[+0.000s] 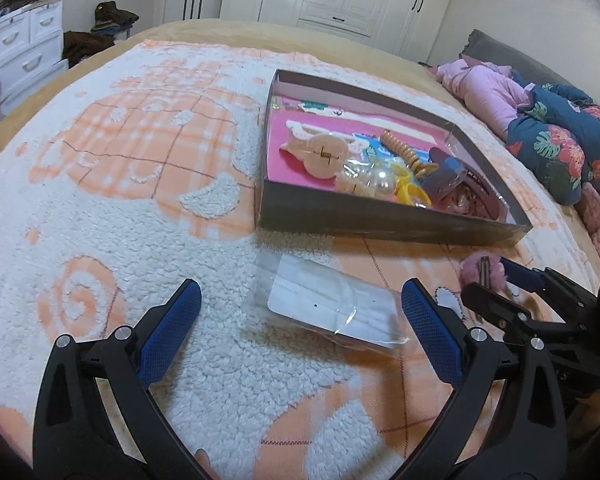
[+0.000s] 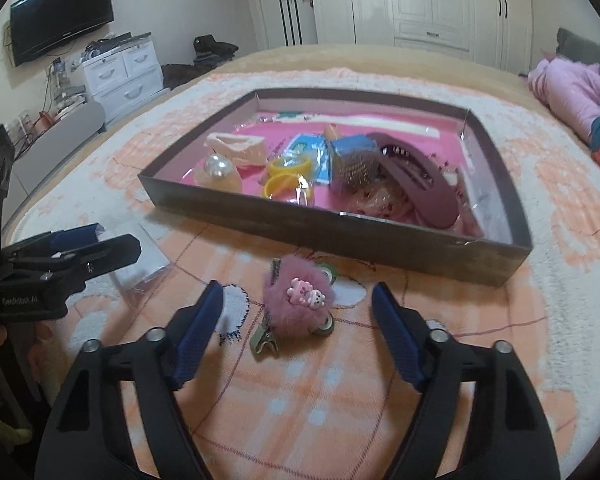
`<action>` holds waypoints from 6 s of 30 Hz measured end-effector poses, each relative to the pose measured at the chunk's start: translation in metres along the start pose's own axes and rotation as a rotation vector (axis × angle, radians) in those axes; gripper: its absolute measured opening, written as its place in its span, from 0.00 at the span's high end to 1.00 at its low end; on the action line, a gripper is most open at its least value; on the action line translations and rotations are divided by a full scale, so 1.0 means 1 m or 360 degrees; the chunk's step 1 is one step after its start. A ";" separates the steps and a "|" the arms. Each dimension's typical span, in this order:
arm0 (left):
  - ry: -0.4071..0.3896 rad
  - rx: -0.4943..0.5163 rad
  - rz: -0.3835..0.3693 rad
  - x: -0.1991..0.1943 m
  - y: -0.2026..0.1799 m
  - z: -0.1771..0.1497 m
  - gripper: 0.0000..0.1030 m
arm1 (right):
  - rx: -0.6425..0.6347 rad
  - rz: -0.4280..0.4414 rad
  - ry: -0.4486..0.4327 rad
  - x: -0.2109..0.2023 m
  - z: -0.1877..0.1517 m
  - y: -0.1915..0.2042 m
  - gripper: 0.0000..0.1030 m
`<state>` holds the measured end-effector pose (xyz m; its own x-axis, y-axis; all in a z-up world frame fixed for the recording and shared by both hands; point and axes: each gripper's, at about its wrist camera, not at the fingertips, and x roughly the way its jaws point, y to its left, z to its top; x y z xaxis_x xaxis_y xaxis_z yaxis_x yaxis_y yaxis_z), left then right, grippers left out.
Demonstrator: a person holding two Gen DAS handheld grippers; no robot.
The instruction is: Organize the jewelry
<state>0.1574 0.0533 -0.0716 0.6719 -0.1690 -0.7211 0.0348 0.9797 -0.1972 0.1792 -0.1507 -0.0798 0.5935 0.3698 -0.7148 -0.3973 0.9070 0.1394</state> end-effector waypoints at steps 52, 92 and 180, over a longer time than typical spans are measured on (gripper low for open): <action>-0.0114 0.0290 -0.0124 -0.025 -0.063 0.030 0.22 | 0.0086 0.0009 -0.0213 -0.065 0.014 -0.037 0.70; -0.0127 0.0227 -0.0147 0.056 -0.081 0.100 0.22 | 0.0100 -0.0197 -0.0199 -0.012 0.077 -0.097 0.70; -0.0546 0.0180 -0.0019 -0.111 -0.072 -0.035 0.11 | 0.0039 -0.0288 -0.0767 -0.173 -0.063 -0.020 0.06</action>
<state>0.0541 -0.0019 -0.0003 0.8795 -0.1534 -0.4505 0.1128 0.9869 -0.1158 0.0403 -0.2456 -0.0017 0.9087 0.2519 -0.3328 -0.2452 0.9674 0.0625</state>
